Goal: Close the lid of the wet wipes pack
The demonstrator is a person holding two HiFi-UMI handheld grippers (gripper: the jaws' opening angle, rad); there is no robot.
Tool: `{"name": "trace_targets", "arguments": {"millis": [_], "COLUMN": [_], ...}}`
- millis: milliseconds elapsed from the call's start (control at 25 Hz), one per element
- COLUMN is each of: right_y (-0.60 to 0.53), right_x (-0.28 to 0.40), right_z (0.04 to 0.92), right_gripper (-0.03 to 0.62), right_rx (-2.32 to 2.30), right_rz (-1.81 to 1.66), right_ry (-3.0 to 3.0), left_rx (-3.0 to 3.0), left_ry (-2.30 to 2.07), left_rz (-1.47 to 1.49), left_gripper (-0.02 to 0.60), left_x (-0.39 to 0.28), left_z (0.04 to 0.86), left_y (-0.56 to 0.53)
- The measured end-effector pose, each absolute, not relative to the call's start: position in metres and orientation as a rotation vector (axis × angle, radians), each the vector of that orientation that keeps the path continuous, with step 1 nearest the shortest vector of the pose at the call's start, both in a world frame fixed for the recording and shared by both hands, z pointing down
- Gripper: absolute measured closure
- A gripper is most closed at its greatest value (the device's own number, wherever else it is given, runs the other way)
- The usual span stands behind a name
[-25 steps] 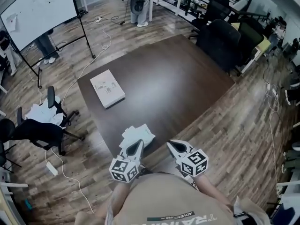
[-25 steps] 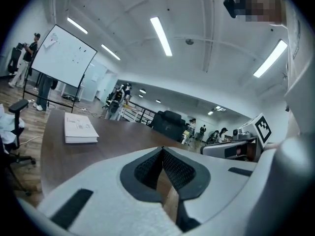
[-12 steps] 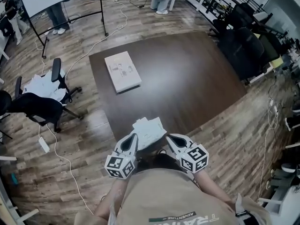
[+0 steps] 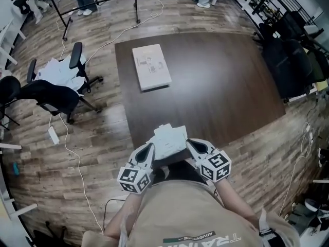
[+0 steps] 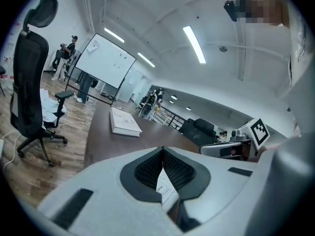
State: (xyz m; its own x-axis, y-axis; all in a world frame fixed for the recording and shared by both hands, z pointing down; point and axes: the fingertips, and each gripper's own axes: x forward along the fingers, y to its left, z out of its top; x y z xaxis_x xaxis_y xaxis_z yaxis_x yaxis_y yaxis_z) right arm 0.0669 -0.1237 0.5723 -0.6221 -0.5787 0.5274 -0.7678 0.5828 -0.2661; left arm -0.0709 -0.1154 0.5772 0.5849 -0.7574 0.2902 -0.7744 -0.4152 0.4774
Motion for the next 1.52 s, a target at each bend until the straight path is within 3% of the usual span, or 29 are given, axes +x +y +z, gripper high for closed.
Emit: {"name": "trace_targets", "arguments": {"millis": [920, 1120, 1520], "right_y": [-0.209, -0.209, -0.211], "right_x": [0.034, 0.023, 0.007], "right_z": [0.678, 0.698, 0.718], "right_gripper": [0.576, 0.52, 0.517], "right_rx": [0.319, 0.21, 0.072], "right_rz": [0.728, 0.829, 0.891], "right_ry": [-2.368, -2.308, -2.242], "left_rx": [1.959, 1.902, 1.846], "left_ry": [-1.529, -1.573, -1.597], "left_rz": [0.145, 0.121, 0.126], "left_gripper": [0.572, 0.572, 0.572], "left_x": [-0.042, -0.043, -0.051], "left_z": [0.591, 0.593, 0.602], "left_y": [-0.157, -0.156, -0.151]}}
